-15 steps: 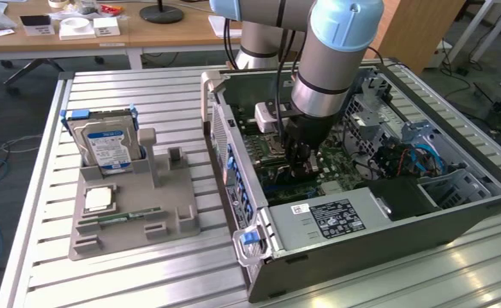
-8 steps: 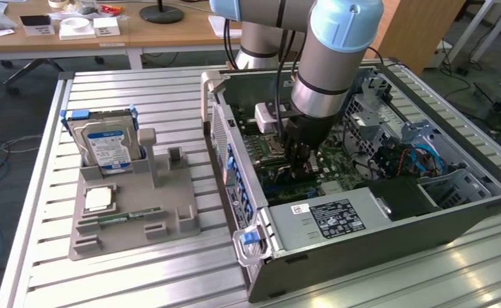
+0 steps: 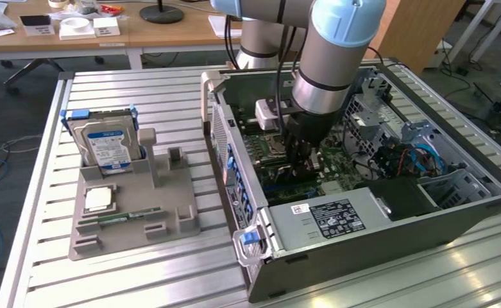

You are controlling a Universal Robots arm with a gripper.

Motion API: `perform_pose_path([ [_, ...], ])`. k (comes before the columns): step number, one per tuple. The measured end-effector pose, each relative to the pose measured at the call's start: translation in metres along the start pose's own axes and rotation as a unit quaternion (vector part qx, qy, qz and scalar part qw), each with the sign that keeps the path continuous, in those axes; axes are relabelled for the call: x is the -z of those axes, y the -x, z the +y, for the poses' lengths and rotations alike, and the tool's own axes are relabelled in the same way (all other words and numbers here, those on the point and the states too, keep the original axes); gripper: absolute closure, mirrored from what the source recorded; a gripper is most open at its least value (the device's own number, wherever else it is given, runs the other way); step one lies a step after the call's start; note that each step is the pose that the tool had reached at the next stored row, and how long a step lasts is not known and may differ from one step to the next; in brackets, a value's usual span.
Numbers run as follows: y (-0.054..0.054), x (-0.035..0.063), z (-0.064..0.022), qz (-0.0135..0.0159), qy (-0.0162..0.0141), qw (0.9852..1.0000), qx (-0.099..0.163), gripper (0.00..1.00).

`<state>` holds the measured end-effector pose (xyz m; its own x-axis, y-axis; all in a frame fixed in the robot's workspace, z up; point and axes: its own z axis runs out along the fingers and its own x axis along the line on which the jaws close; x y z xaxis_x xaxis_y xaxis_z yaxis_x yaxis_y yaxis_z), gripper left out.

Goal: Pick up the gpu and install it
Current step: 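Insert the gpu into the slot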

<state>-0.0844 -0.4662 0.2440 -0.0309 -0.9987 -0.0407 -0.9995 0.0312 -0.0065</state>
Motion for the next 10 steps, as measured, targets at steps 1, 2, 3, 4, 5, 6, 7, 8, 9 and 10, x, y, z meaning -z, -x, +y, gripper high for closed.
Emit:
perform_pose_path([
  [1, 0.0001, 0.0015, 0.0000, 0.0000, 0.0000, 1.0000, 0.000, 0.65],
  [2, 0.0003, 0.0028, 0.0000, 0.0000, 0.0000, 1.0000, 0.000, 0.65],
  [3, 0.0004, 0.0036, 0.0000, -0.0001, 0.0000, 1.0000, 0.000, 0.65],
  [4, 0.0006, 0.0038, 0.0000, -0.0001, -0.0001, 1.0000, 0.000, 0.65],
  [5, 0.0010, 0.0038, 0.0001, -0.0002, -0.0001, 1.0000, 0.000, 0.65],
  [6, 0.0017, 0.0038, 0.0002, -0.0001, -0.0001, 1.0000, 0.000, 0.65],
  [7, 0.0025, 0.0039, 0.0002, -0.0001, -0.0001, 1.0000, 0.000, 0.65],
  [8, 0.0027, 0.0039, 0.0001, 0.0000, -0.0001, 1.0000, 0.000, 0.65],
  [9, 0.0027, 0.0039, 0.0001, 0.0000, -0.0001, 1.0000, 0.000, 0.65],
  [10, 0.0027, 0.0038, 0.0001, -0.0001, -0.0001, 1.0000, 0.000, 0.65],
])
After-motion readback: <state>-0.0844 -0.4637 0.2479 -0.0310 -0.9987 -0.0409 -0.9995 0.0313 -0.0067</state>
